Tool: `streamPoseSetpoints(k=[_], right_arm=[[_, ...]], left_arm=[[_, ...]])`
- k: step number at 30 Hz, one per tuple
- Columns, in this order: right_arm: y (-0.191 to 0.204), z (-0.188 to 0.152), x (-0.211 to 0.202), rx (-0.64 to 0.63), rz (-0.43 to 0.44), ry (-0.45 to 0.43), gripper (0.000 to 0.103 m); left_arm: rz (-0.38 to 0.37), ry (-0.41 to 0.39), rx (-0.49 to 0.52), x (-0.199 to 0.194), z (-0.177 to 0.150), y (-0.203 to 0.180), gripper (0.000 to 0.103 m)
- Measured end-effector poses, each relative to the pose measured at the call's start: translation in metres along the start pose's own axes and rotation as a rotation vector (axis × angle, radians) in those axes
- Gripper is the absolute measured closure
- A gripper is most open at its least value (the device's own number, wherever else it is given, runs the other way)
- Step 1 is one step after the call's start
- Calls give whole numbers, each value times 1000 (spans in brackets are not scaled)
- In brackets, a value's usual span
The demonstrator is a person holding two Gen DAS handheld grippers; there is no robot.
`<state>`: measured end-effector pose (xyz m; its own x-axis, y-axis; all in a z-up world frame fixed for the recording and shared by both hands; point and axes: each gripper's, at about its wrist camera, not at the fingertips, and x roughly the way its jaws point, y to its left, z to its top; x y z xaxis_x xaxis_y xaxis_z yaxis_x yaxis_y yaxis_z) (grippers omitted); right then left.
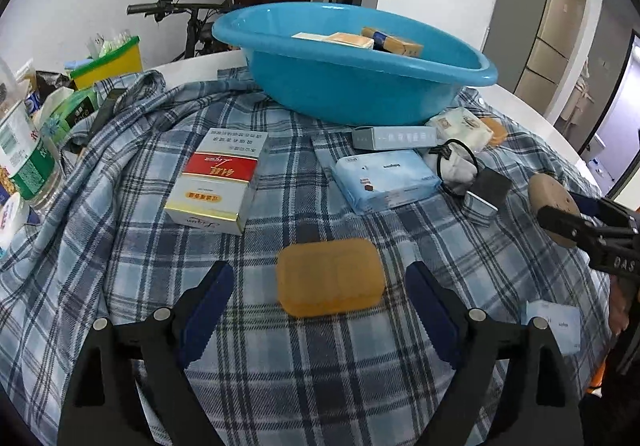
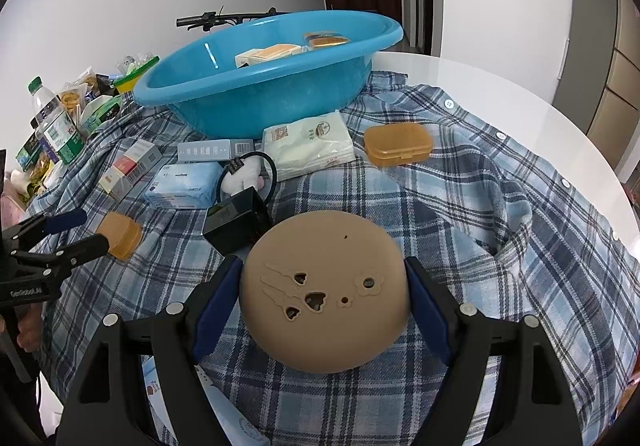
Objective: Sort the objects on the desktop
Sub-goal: 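Lift the orange pad and wooden disc up off the shirt with both grippers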
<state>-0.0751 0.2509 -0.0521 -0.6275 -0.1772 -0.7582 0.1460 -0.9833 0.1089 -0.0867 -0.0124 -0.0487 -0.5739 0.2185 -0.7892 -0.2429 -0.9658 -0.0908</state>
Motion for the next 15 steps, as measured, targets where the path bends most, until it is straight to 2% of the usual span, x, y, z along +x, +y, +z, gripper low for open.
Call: streamPoseSetpoints(k=[4,8,9,11,15], right_arm=[[0,0,0,0,0,1,24],[-2,1,1,2,-1,4,24],[-3,1,2,4,-2,5,24],[-5,1,3,8,-2,8,24],[-5,1,4,10,3,11,24]], left_arm=[[-3,20,-24,12,1,-3,14],[14,9,-22,17,-1,-8,14],[18,7,-20,17,-1,-9,17],[25,13,-12,18,-2,-10,38],[23,17,-33,16,-2,-7,40]])
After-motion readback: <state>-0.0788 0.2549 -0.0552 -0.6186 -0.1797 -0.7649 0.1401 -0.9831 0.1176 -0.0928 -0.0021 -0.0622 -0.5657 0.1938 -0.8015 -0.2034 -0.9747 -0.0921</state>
